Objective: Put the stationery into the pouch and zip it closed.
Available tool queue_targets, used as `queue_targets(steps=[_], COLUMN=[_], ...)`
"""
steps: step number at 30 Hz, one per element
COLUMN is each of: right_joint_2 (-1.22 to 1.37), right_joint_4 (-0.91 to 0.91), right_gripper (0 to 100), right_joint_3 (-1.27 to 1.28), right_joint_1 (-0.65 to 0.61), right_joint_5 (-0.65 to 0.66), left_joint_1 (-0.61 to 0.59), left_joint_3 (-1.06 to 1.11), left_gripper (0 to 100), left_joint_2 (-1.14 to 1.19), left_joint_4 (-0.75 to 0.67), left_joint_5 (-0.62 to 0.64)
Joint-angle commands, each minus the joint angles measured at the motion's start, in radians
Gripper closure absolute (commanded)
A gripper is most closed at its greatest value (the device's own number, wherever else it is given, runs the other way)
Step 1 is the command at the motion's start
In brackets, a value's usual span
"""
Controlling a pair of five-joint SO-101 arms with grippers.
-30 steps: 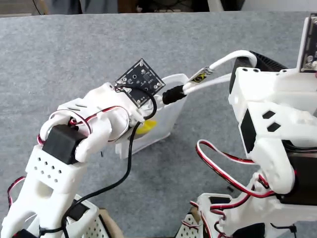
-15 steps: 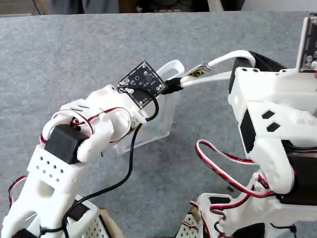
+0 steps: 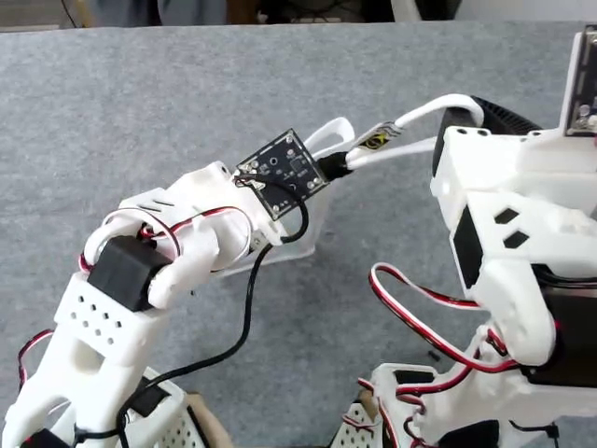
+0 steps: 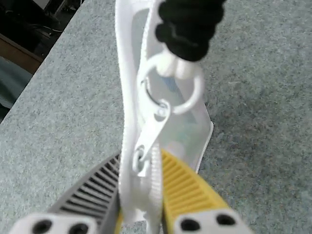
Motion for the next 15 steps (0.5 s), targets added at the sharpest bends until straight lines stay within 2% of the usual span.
queue_targets(steps=[1, 3, 7, 12, 15], right_joint_2=[-0.013, -0.013, -0.012, -0.005, -0.004], right_joint_4=[-0.017, -0.017, -0.04, -0.103, -0.121], right_gripper=[98.6, 98.6, 98.6, 98.6, 98.6], right_joint_3=[0.001, 0.002, 0.004, 0.004, 0.004], right_joint_1=[0.014, 0.02, 0.12, 0.242, 0.279], right_joint_5=[-0.003, -0.003, 0.002, 0.117, 0.126], left_joint_1=[0.004, 0.002, 0.002, 0.002, 0.002], left_joint_3=[-0.007, -0.007, -0.027, -0.064, -0.064], left_gripper=[97, 97, 97, 97, 97], left_joint_2=[-0.009, -0.009, -0.009, -0.009, -0.011], left_joint_4=[0.006, 0.008, 0.052, 0.112, 0.114], left_joint_5=[-0.012, -0.012, -0.014, -0.014, -0.014])
